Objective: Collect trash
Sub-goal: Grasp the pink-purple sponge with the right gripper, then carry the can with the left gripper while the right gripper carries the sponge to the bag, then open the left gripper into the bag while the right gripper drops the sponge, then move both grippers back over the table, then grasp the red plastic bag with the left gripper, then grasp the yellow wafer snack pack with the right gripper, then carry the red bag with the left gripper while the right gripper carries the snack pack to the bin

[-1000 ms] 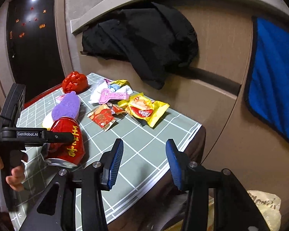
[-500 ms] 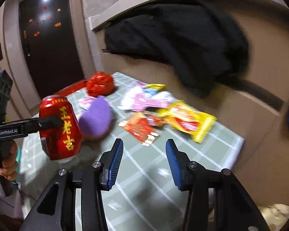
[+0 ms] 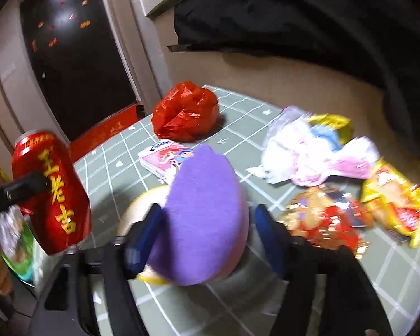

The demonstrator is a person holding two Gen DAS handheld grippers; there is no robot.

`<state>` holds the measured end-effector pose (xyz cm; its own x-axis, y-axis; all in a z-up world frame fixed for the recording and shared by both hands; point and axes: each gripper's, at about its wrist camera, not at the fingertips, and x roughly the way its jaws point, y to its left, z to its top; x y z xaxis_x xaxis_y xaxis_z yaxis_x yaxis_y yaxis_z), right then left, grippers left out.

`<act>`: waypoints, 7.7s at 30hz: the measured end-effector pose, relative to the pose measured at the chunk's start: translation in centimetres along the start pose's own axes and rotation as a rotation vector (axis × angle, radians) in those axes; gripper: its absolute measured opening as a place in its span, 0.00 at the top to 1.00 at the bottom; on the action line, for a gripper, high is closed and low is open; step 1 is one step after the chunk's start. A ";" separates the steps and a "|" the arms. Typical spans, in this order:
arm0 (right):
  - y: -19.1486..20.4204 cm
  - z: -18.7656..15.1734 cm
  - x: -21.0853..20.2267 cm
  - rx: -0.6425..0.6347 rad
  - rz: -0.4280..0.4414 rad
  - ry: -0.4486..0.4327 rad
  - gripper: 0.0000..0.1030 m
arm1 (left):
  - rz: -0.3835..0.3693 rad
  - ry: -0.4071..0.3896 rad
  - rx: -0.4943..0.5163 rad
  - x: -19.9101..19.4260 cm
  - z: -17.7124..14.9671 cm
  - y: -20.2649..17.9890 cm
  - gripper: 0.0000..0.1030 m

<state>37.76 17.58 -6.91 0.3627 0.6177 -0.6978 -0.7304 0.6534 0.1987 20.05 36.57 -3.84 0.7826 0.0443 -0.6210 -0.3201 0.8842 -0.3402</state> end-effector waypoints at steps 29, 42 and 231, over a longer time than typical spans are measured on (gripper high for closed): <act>-4.5 -7.5 -27.3 -0.054 -0.419 -0.302 0.69 | -0.330 -0.075 0.226 -3.3 -1.0 -20.9 0.47; -11.8 -15.6 -41.3 0.114 -0.641 -0.444 0.69 | -0.499 -0.039 0.470 -5.6 -7.6 -39.2 0.47; -12.7 -16.2 -41.4 0.077 -0.541 -0.452 0.81 | -0.471 -0.082 0.461 -7.0 -7.9 -39.0 0.85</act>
<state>22.63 -23.35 8.27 0.8802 0.3076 -0.3614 -0.3427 0.9388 -0.0356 22.81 -1.89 8.23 0.8268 -0.3767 -0.4177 0.3135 0.9252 -0.2139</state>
